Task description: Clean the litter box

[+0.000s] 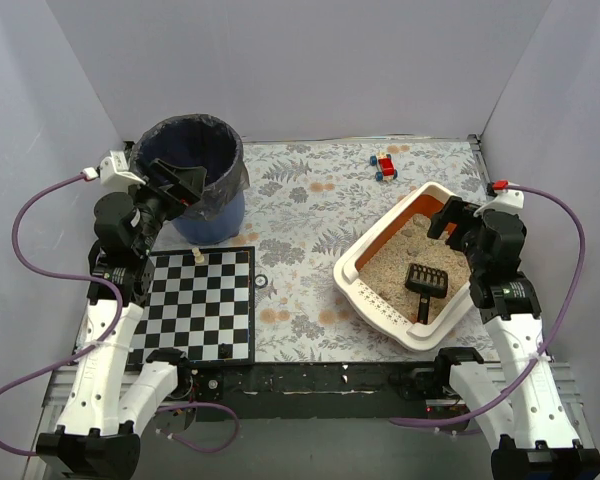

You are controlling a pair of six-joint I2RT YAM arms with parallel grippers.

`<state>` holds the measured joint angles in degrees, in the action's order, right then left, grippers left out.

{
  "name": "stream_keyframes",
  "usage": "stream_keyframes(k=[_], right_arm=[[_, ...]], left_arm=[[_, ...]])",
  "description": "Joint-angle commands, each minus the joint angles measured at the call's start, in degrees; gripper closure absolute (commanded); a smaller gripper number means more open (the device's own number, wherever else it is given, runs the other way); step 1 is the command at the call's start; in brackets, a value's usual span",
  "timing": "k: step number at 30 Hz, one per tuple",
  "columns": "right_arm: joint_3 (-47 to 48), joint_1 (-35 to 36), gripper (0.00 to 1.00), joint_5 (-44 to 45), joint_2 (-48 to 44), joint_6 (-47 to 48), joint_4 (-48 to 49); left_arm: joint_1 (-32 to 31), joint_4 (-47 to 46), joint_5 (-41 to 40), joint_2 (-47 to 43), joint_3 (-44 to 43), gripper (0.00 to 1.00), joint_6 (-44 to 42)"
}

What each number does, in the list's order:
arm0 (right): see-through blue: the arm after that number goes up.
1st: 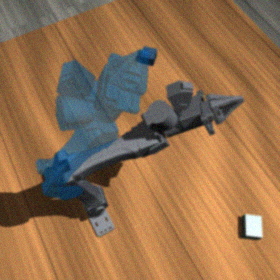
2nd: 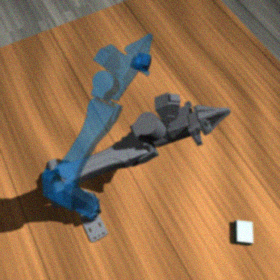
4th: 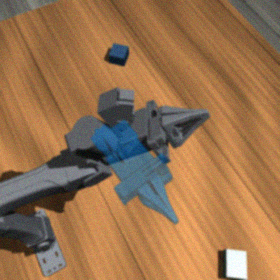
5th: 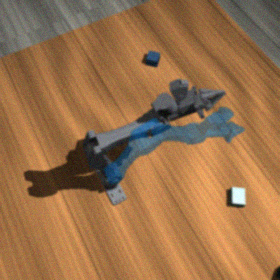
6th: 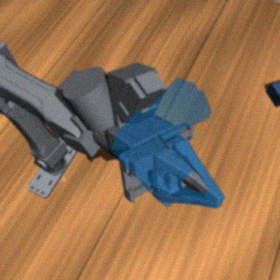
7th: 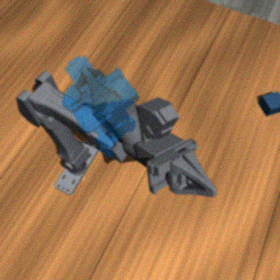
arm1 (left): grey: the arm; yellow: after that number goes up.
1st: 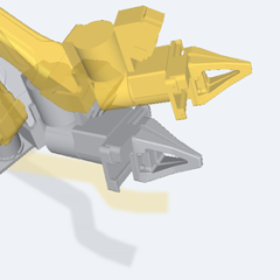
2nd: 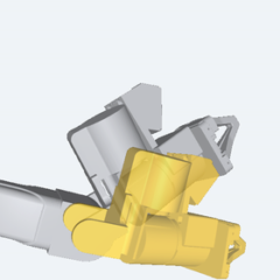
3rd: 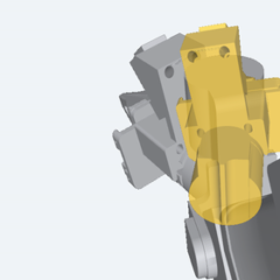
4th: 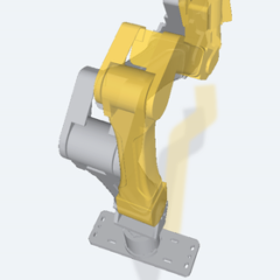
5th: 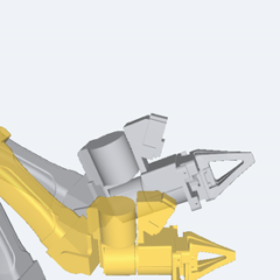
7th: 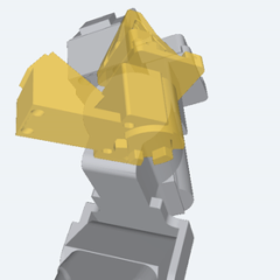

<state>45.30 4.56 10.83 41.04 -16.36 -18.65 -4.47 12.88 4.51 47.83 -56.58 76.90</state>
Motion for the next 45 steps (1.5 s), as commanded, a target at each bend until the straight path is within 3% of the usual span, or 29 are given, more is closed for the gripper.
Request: stream_keyframes(k=[1, 5, 9, 16, 19, 23, 25, 27, 30, 32, 35, 37, 45], right_arm=[[0.8, -0.1, 0.02, 0.5, -2.1, -0.3, 1.1], [0.5, -0.1, 0.02, -0.1, -3.4, 0.0, 0.6], [2.2, -0.1, 0.02, -13.5, -1.6, 4.1, 0.1], [8.4, -0.1, 0.02, -21.6, 10.2, -1.8, 2.7], [12.7, 0.0, 0.02, -21.8, 18.7, -5.6, 1.2], [15.3, 2.1, 0.02, -18.3, 27.2, -8.3, 3.8], [18.8, 3.4, 0.02, -16.1, 32.1, -10.5, 0.3], [22.5, 5.3, 0.03, -11.1, 36.5, -12.3, -5.1], [21.9, 6.8, 0.04, -6.2, 40.1, -13.2, -1.5], [23.6, 7.8, 0.11, -6.3, 43.5, -12.6, -1.5], [25.5, 10.8, 0.40, -9.6, 47.2, -10.2, -1.3], [24.3, 12.6, 0.49, -13.9, 47.4, -10.1, 1.3], [18.7, 21.7, 0.60, -21.7, 45.8, -11.7, 10.4]], left_arm=[[0.0, 0.1, 0.4, -1.8, 0.2, 0.02, -0.6], [0.0, -0.8, 2.3, -2.3, 0.3, 0.02, -0.7], [0.0, -4.7, 11.6, -2.4, 1.9, 0.02, -1.8], [-1.3, -6.6, 22.5, 1.8, 1.0, 0.02, -1.5], [-4.7, -6.9, 28.0, 4.5, 0.1, 0.02, -3.2], [-13.7, -4.3, 23.0, 6.1, -0.5, 0.02, -7.0], [-17.2, -1.2, 20.0, 7.8, -2.4, 0.02, -8.6], [-18.7, 0.1, 19.7, 9.2, -3.0, 0.02, -8.8], [-19.9, -2.1, 20.9, 9.6, -1.3, 0.02, -7.6], [-20.2, -2.9, 21.5, 9.9, -0.7, 0.02, -6.7], [-20.2, -3.1, 20.6, 10.0, 0.3, 0.02, -5.2], [-20.2, -3.8, 20.4, 10.1, 1.5, 0.02, -4.1], [-20.2, -6.6, 18.3, 11.0, 4.3, 0.02, -0.9]])
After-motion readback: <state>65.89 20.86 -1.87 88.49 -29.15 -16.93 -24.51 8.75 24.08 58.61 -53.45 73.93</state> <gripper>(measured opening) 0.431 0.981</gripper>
